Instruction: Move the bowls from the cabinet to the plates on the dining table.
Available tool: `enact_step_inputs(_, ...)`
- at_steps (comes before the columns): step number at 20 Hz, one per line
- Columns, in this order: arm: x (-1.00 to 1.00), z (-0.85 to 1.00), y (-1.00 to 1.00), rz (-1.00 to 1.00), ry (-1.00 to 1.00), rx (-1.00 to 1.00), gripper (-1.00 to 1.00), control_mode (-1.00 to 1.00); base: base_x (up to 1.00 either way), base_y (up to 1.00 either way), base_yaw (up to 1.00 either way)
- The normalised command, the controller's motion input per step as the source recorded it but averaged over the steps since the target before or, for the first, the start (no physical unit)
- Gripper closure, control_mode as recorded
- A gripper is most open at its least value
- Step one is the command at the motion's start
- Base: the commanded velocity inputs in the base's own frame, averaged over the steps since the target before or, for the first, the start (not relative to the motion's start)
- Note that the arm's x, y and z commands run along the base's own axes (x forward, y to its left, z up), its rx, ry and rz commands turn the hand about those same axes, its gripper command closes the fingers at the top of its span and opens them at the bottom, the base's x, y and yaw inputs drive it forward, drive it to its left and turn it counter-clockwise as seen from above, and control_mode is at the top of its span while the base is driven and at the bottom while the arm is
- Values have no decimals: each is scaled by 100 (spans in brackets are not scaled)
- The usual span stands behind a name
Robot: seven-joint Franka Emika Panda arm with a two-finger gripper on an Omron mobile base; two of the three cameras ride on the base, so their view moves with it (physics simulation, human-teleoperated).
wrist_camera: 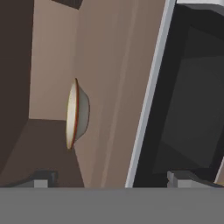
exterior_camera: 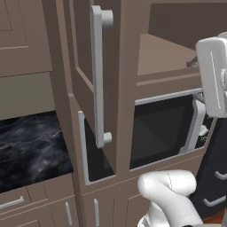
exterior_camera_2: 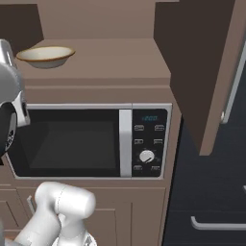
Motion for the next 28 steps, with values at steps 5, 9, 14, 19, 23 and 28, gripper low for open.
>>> enact_step_inputs(5, 39, 10, 8, 0, -15, 2, -100, -100, 0, 0, 0)
enact_step_inputs(9, 38, 2, 4, 0, -16, 3, -100, -100, 0, 0, 0)
enact_step_inputs(14, 42, 4, 10, 0, -10, 5, -100, -100, 0, 0, 0)
enact_step_inputs(19, 44, 9, 14, 0, 0, 6, -100, -100, 0, 0, 0)
enact_step_inputs(23, 40, 11, 9, 2, 7, 5, -100, -100, 0, 0, 0)
enact_step_inputs(28, 33, 6, 2, 4, 11, 3, -100, -100, 0, 0, 0)
